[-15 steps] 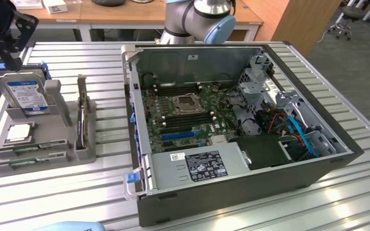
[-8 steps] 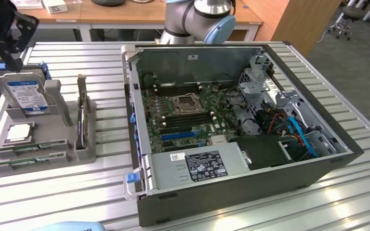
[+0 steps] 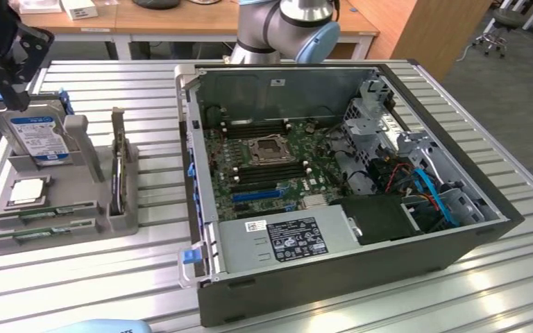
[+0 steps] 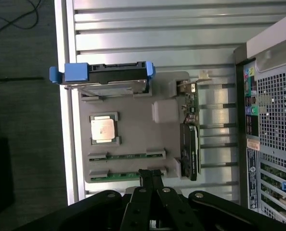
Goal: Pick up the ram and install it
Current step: 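Reach for the ram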
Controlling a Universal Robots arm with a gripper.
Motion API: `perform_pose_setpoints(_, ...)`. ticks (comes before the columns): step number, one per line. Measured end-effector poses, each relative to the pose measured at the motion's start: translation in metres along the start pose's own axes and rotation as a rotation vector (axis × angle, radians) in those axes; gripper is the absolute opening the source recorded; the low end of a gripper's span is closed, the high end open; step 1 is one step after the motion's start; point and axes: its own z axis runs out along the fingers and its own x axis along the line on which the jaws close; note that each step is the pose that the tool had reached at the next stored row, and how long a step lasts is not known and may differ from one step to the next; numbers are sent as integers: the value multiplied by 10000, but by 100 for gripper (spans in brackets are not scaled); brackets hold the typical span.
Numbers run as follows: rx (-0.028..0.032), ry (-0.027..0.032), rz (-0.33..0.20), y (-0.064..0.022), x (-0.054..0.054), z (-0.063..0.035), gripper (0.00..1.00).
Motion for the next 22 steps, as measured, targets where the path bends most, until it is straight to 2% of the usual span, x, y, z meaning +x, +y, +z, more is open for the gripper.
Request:
perform_pose_setpoints(9,1,1,0,-116,-9,-6,10)
perform_pose_setpoints(22,0,0,-2,-139,-14,-6,10)
